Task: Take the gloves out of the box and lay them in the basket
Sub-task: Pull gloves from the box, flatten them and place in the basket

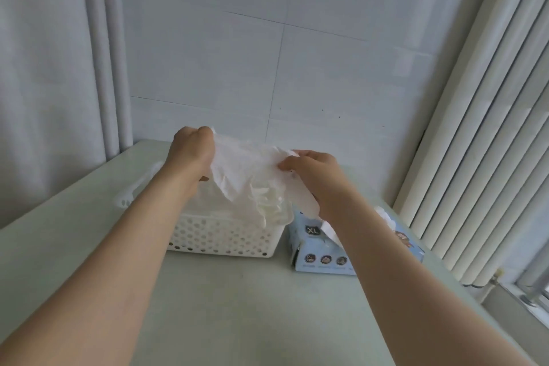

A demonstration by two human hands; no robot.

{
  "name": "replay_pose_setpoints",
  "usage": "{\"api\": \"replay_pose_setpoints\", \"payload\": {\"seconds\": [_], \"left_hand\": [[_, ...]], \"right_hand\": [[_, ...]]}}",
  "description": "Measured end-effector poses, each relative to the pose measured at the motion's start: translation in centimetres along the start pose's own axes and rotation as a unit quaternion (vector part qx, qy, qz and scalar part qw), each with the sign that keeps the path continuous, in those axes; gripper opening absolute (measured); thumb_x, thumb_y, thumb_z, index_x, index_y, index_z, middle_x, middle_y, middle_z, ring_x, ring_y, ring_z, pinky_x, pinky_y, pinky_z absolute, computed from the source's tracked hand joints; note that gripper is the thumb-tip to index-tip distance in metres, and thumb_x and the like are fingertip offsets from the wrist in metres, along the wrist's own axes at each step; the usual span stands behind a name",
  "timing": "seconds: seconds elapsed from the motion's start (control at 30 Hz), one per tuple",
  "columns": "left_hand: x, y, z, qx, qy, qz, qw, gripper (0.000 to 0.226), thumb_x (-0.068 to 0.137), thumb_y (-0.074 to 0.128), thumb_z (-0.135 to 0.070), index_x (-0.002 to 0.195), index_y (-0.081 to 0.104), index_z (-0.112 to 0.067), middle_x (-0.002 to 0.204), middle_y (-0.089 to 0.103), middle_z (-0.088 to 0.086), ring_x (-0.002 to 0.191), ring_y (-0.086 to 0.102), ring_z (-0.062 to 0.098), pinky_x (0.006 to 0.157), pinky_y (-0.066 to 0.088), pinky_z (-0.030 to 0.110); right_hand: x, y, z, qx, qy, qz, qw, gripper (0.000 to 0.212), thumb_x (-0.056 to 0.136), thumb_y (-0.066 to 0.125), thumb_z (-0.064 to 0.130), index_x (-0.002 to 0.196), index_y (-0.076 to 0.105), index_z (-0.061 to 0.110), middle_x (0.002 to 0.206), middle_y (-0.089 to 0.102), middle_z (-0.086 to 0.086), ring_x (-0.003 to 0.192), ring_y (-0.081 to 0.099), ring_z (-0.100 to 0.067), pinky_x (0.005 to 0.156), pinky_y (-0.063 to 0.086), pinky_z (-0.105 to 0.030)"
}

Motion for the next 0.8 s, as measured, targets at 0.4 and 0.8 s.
{"api": "replay_pose_setpoints", "payload": {"seconds": [0.4, 0.8], "left_hand": [[0.7, -2.3, 2.9, 0.479, 0.016, -0.108, 0.871, 0.05, 0.098, 0.055, -0.009, 0.142, 0.032, -0.001, 0.132, 0.057, 0.022, 0.117, 0.058, 0.042, 0.076, 0.041, 0.043], [-1.1, 1.0, 3.1, 0.581, 0.011, 0.288, 0.761, 0.039, 0.104, 0.054, -0.025, 0.142, 0.063, -0.031, 0.146, 0.059, -0.006, 0.123, 0.061, 0.02, 0.098, 0.052, 0.031]], "right_hand": [[3.3, 5.9, -0.3, -0.514, -0.195, -0.012, 0.835, 0.047, 0.09, 0.082, 0.034, 0.132, 0.062, 0.026, 0.121, 0.066, 0.0, 0.104, 0.066, -0.023, 0.075, 0.051, -0.035], [0.8, 6.5, -2.2, -0.524, -0.155, 0.183, 0.817, 0.041, 0.087, 0.079, 0.051, 0.122, 0.075, 0.031, 0.106, 0.067, 0.007, 0.112, 0.062, -0.019, 0.101, 0.053, -0.036]]}}
Point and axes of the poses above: each hand's wrist, its own x-axis towards the middle knuckle, its own y-axis out of the palm, z = x × y, the point moved 4 cm from there along x, towards the middle knuckle
